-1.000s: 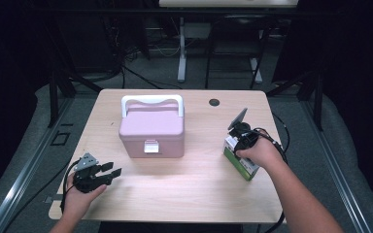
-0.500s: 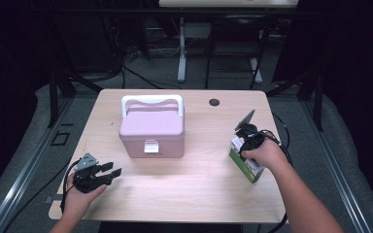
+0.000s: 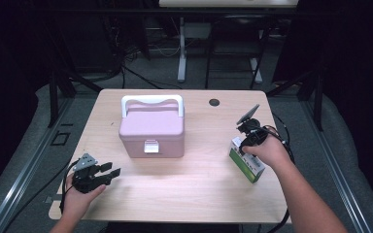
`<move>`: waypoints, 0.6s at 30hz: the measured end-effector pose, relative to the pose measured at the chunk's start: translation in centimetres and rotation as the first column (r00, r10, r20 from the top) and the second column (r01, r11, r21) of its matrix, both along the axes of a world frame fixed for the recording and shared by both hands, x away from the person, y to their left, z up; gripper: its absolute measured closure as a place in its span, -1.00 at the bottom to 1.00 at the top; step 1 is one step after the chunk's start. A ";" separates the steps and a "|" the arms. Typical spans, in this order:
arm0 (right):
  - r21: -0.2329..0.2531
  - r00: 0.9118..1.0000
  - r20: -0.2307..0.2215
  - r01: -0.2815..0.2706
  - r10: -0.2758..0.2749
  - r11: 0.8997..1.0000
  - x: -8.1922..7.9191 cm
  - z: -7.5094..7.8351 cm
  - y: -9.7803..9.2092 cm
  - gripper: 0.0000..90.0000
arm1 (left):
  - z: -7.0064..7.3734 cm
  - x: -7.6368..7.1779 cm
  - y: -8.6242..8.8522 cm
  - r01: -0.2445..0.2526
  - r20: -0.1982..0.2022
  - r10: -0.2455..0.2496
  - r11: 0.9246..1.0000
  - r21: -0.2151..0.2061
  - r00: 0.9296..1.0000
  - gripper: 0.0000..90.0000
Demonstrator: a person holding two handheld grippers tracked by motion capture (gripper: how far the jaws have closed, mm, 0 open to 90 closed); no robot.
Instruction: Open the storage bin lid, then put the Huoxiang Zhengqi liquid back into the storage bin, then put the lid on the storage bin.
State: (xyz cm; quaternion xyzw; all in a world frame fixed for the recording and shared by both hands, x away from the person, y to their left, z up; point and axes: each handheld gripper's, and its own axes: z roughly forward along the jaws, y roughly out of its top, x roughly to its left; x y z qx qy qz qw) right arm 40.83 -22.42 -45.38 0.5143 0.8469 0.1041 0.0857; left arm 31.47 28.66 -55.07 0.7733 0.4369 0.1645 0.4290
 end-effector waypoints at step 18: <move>0.239 0.957 0.278 -0.146 0.076 0.960 -5.1 0.5 5.3 0.25 | 0.0 0.3 0.4 -0.018 -0.009 0.018 1.000 -0.023 1.000 0.17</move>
